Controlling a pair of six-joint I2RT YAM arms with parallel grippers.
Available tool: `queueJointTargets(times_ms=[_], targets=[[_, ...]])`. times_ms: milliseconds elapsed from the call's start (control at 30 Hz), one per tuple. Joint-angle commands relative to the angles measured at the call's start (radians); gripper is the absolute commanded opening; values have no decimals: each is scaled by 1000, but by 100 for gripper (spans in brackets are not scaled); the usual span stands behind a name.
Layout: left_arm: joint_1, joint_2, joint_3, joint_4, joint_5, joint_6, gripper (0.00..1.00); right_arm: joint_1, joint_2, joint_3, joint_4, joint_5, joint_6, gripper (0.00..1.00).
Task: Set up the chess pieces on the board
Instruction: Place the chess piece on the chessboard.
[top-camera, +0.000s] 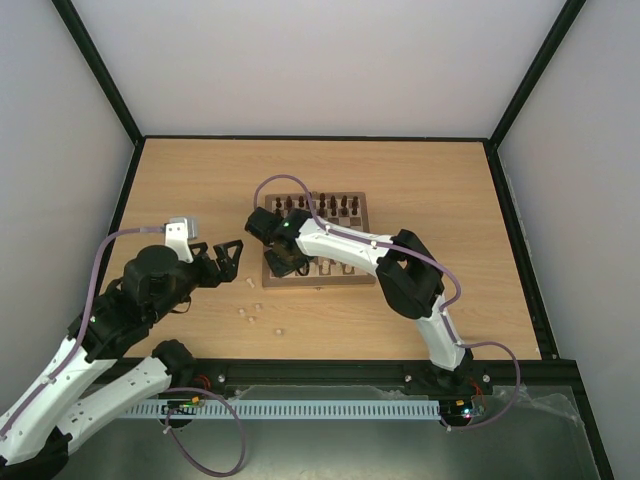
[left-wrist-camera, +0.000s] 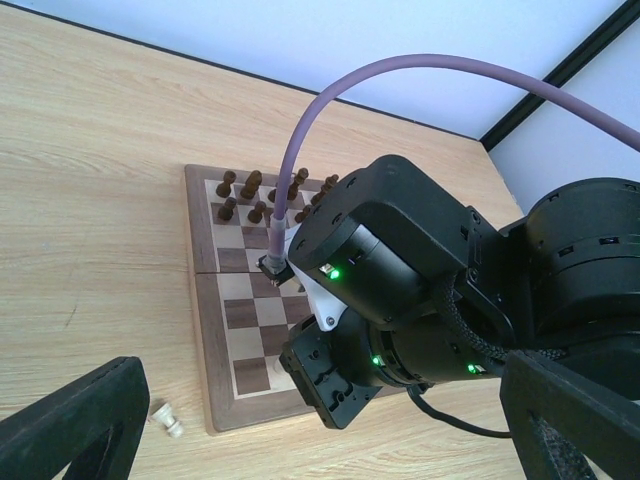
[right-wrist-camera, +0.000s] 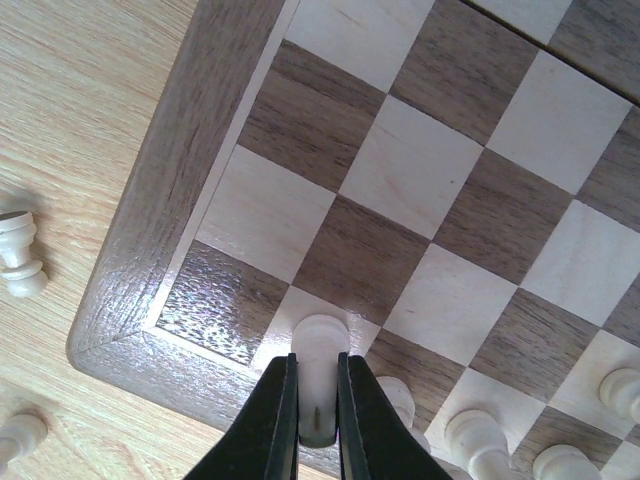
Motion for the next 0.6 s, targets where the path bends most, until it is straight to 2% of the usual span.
queueJointTargets(times_ms=[0, 567], targets=[[6, 9, 16, 14, -1, -1, 99, -2, -13, -34, -25, -35, -17, 2], [6, 27, 5, 32, 6, -4, 99, -2, -54, -83, -14, -47, -13, 5]])
